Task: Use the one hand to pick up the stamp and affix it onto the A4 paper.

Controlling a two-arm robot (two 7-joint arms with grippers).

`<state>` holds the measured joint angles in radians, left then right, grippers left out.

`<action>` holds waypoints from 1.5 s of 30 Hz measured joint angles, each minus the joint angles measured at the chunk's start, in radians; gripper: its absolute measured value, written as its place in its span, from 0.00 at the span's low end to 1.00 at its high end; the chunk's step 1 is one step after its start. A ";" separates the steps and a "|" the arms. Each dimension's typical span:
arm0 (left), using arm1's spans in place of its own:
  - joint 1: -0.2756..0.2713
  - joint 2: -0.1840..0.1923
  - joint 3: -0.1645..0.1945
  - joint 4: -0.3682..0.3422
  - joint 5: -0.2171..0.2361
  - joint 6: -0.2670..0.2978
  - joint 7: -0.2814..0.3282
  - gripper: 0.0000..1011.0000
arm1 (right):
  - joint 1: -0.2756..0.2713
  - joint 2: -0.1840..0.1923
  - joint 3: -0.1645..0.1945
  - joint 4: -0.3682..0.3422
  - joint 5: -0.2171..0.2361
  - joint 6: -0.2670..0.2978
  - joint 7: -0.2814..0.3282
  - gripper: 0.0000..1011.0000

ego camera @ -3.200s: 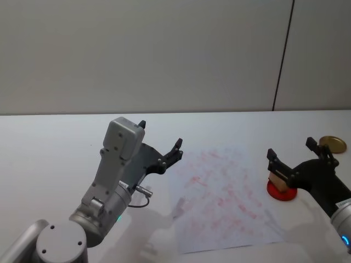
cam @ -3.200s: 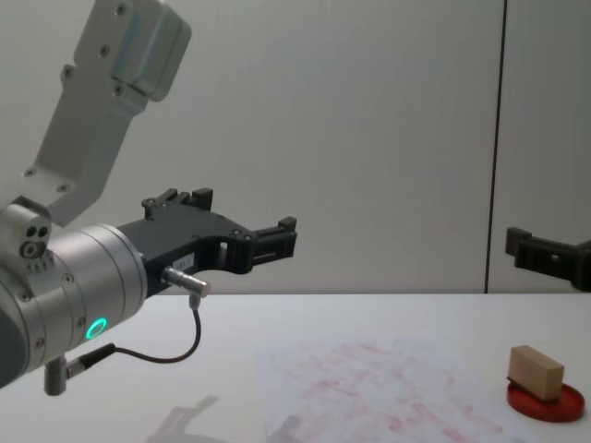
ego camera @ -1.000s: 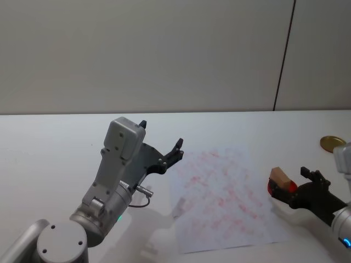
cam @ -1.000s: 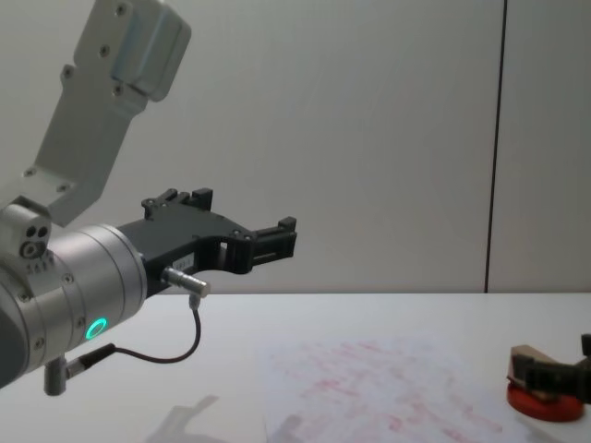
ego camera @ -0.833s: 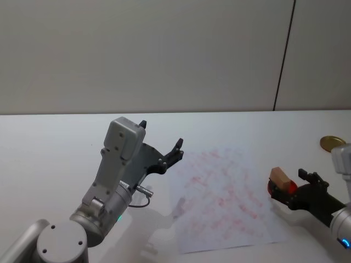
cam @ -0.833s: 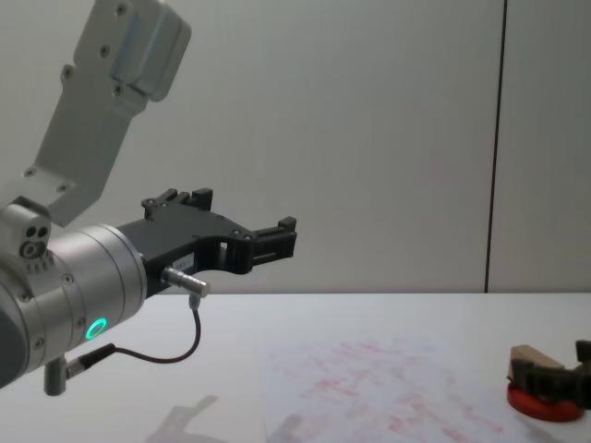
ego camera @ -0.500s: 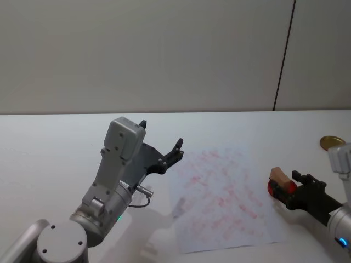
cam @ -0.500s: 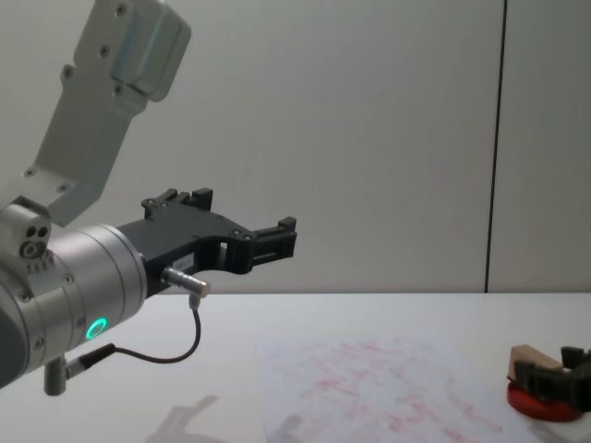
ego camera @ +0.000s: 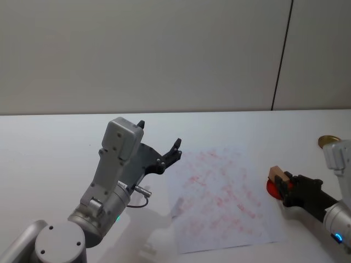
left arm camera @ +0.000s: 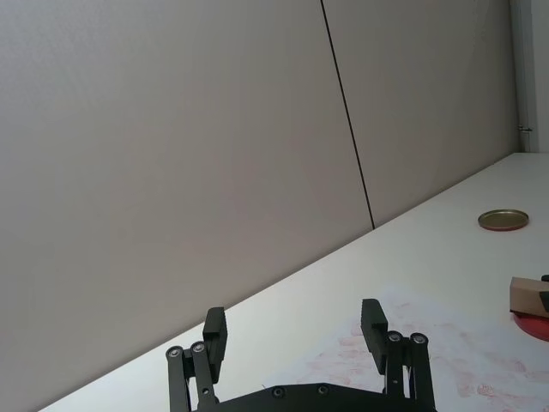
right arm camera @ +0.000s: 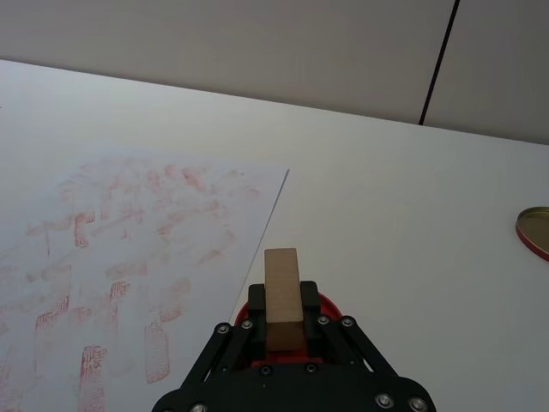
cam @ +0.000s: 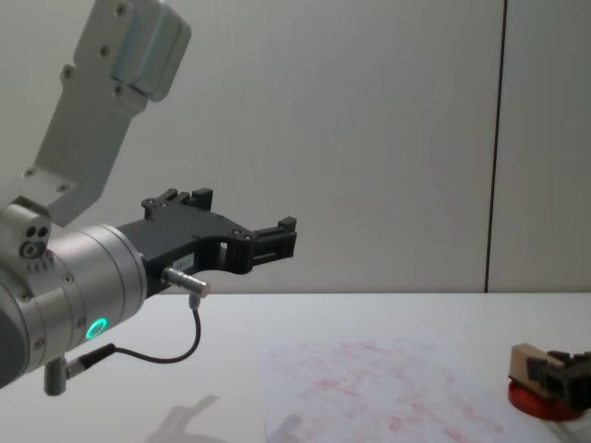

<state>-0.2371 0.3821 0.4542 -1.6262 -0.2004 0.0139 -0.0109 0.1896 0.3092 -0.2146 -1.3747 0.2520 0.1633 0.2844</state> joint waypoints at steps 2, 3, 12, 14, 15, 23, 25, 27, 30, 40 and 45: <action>0.000 0.000 0.000 0.000 0.000 0.000 0.000 0.98 | 0.003 -0.001 0.000 0.003 0.000 0.000 0.000 0.21; 0.000 0.000 0.000 0.000 0.000 0.000 0.000 0.98 | 0.004 -0.001 0.000 0.005 -0.001 0.000 0.000 0.21; 0.000 0.000 0.000 0.000 0.000 0.000 0.000 0.98 | 0.012 -0.005 -0.001 0.011 -0.005 -0.018 0.000 0.21; 0.000 0.000 0.000 0.000 0.000 0.000 0.000 0.98 | 0.013 -0.005 -0.001 0.006 -0.007 -0.031 0.002 0.21; 0.000 0.000 0.000 0.000 0.000 0.000 0.000 0.98 | 0.014 -0.005 -0.001 0.003 -0.008 -0.035 0.003 0.22; 0.000 0.000 0.000 0.000 0.000 0.000 0.000 0.98 | 0.015 -0.007 -0.007 -0.040 -0.006 -0.067 0.042 0.22; 0.000 0.000 0.000 0.000 0.000 0.000 0.000 0.98 | 0.014 -0.008 -0.010 -0.053 -0.004 -0.069 0.055 0.22; 0.000 0.000 0.000 0.000 0.000 0.000 0.000 0.98 | 0.013 -0.009 -0.013 -0.062 -0.001 -0.069 0.064 0.22; 0.000 0.000 0.000 0.000 0.000 0.000 0.000 0.98 | 0.010 -0.011 -0.018 -0.075 0.002 -0.066 0.079 0.22; 0.000 0.000 0.000 0.000 0.000 0.000 0.000 0.98 | -0.010 -0.016 -0.041 -0.099 -0.005 -0.043 0.115 0.21; 0.000 0.000 0.000 0.000 0.000 0.000 0.000 0.98 | -0.024 -0.016 -0.053 -0.104 -0.017 -0.031 0.127 0.21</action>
<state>-0.2371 0.3821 0.4542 -1.6262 -0.2004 0.0139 -0.0109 0.1658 0.2930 -0.2673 -1.4785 0.2351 0.1323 0.4117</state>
